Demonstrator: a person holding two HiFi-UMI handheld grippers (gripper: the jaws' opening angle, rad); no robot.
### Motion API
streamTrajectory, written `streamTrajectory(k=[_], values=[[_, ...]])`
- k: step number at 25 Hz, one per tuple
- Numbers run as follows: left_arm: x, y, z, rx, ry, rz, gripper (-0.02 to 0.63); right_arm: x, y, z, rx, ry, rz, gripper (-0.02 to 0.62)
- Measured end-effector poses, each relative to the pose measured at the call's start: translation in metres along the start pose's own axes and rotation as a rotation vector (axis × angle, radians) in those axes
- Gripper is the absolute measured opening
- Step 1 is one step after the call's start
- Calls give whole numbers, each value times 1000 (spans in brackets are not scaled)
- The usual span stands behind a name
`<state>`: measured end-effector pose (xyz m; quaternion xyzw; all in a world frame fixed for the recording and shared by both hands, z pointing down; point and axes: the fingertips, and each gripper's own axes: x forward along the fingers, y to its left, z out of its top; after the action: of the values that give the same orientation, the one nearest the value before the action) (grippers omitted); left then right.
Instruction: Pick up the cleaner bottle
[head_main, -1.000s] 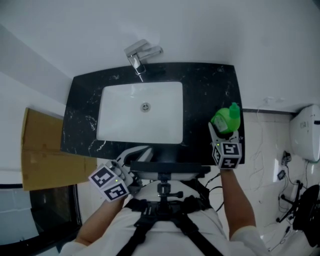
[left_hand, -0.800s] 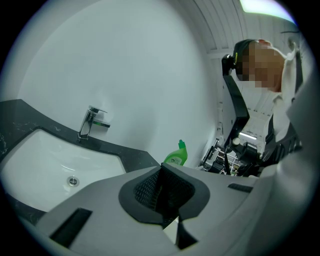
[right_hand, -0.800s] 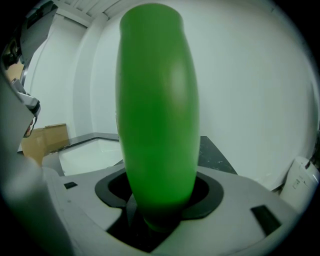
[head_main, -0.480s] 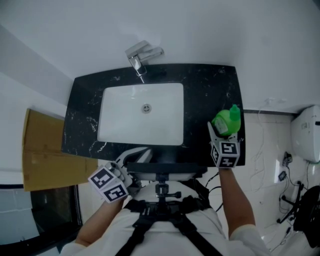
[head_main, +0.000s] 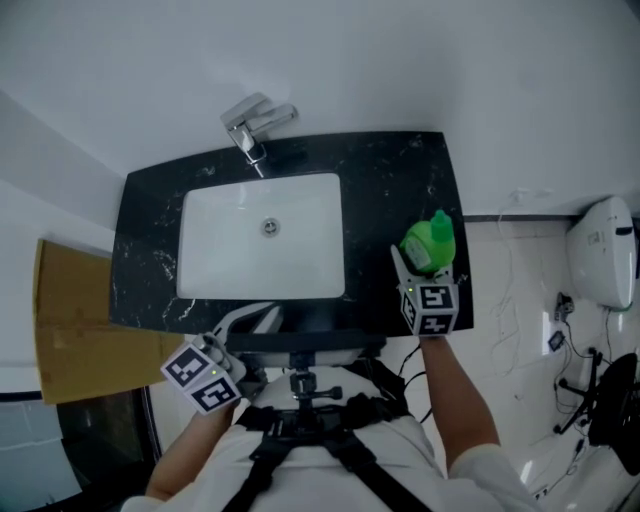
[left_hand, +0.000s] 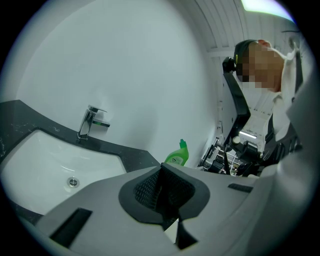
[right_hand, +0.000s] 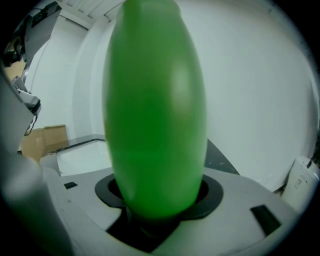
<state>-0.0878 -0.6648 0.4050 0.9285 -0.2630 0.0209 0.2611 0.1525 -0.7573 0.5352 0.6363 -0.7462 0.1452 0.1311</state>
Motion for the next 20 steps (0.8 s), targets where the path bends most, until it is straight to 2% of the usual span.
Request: streamTrajectory(k=[20], values=[[1, -3, -2, 8, 11, -19, 0, 1, -4, 3, 15, -14, -24, 250]])
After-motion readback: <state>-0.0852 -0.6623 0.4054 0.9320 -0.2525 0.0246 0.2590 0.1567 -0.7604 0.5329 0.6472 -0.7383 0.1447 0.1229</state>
